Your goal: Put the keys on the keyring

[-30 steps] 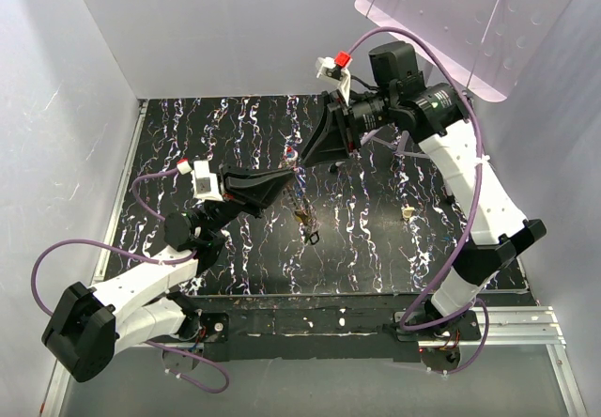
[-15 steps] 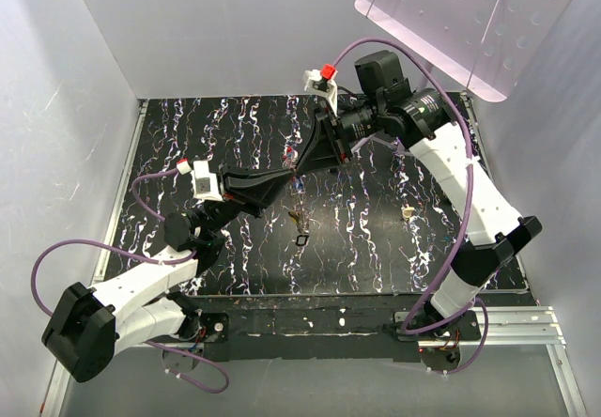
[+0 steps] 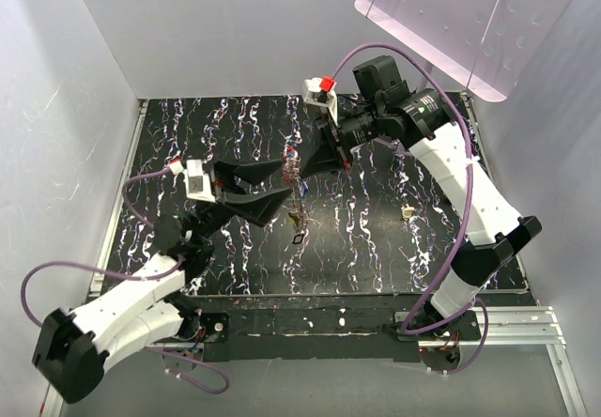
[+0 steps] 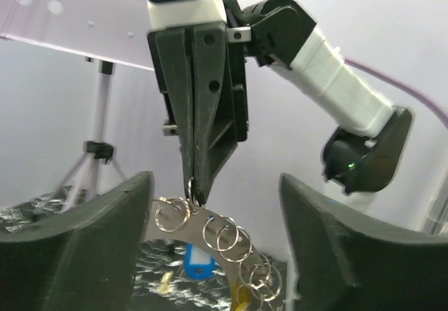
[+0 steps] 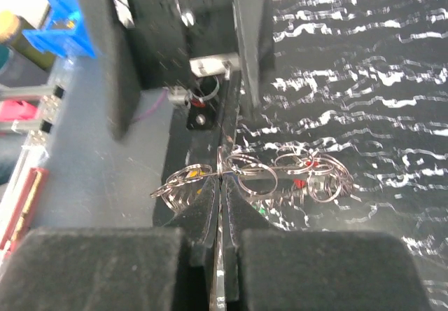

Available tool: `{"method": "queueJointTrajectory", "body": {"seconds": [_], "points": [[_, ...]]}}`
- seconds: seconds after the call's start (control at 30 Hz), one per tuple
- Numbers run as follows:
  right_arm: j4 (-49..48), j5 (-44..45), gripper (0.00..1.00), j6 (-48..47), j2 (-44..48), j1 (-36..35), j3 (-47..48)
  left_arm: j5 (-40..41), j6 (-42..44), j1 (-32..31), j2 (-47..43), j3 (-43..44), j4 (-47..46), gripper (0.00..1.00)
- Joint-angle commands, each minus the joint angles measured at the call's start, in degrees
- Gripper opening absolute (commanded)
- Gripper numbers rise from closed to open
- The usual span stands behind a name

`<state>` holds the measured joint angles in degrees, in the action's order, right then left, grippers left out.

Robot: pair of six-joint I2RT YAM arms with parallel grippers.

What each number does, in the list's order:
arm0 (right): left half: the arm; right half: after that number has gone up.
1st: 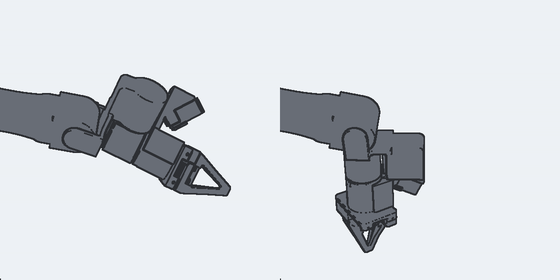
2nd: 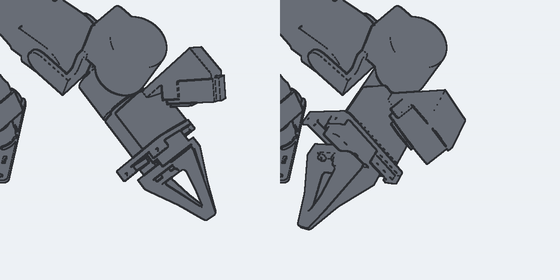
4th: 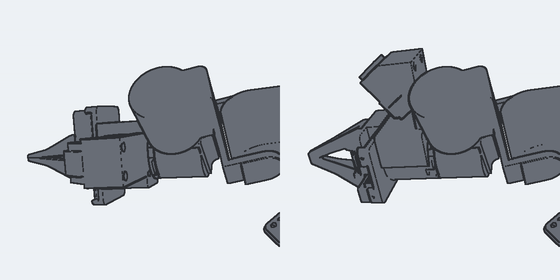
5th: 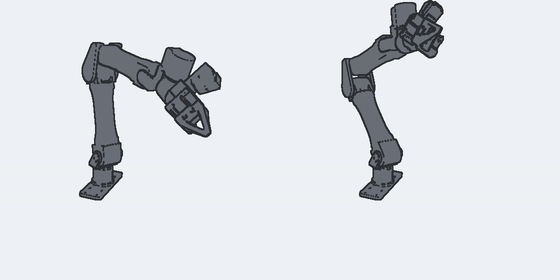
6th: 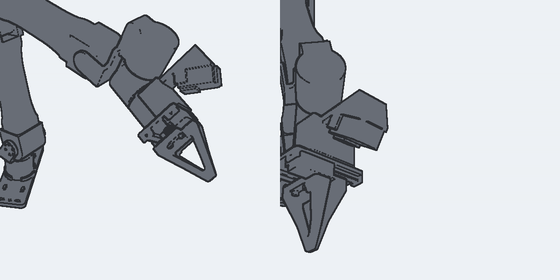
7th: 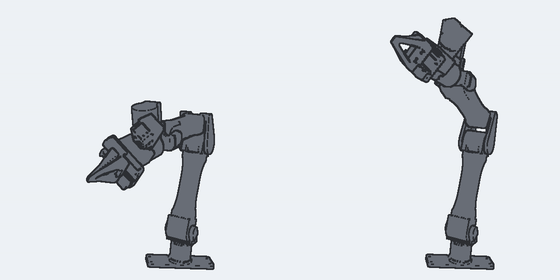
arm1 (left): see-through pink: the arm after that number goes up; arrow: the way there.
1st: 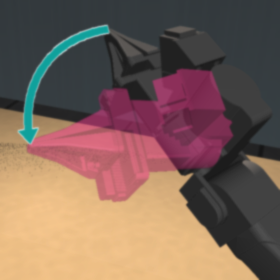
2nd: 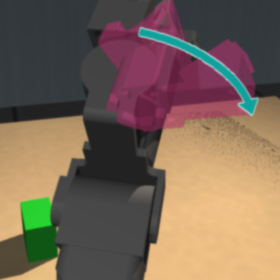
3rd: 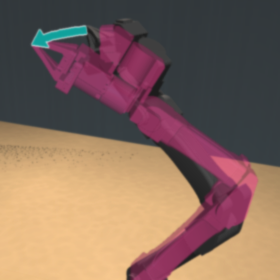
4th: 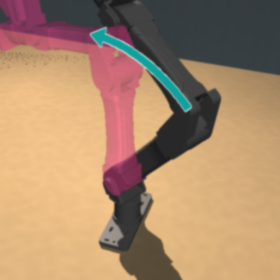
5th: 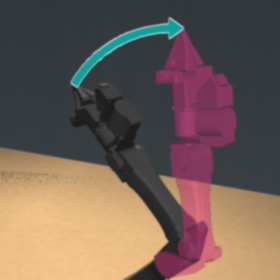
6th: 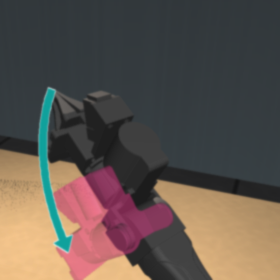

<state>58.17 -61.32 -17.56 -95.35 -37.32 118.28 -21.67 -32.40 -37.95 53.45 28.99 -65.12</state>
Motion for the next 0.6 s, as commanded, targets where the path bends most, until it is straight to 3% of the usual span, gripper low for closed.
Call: {"method": "queueJointTrajectory", "body": {"seconds": [0.0,0.03,0.13,0.27,0.4,0.57], "points": [[13.3,5.9,0.01,-15.7,0.1,0.0,2.4,1.7,1.9,1.5,-12.7,4.1,30.1,0.88],[17.4,7.7,0.01,-19.3,-0.7,0.0,3.1,2.7,2.8,1.7,-15.1,6.6,39.5,0.98],[25.9,12.4,0.01,-28.7,-2.6,-0.1,4.4,4.1,7.7,2.7,-16.4,16.9,67.8,0.98],[33.3,15.6,0.01,-35.9,-5.4,-0.2,5.0,-3.8,13.8,4.2,-7.7,30.0,88.4,0.98],[33.3,16.8,0.01,-36.8,-5.8,-0.3,3.2,-13.3,15.6,5.7,1.3,38.3,96.5,0.97],[33.3,16.1,0.01,-37.9,-5.8,-0.3,1.6,-22.9,9.9,8.9,6.6,38.1,91.2,0.98]]}}
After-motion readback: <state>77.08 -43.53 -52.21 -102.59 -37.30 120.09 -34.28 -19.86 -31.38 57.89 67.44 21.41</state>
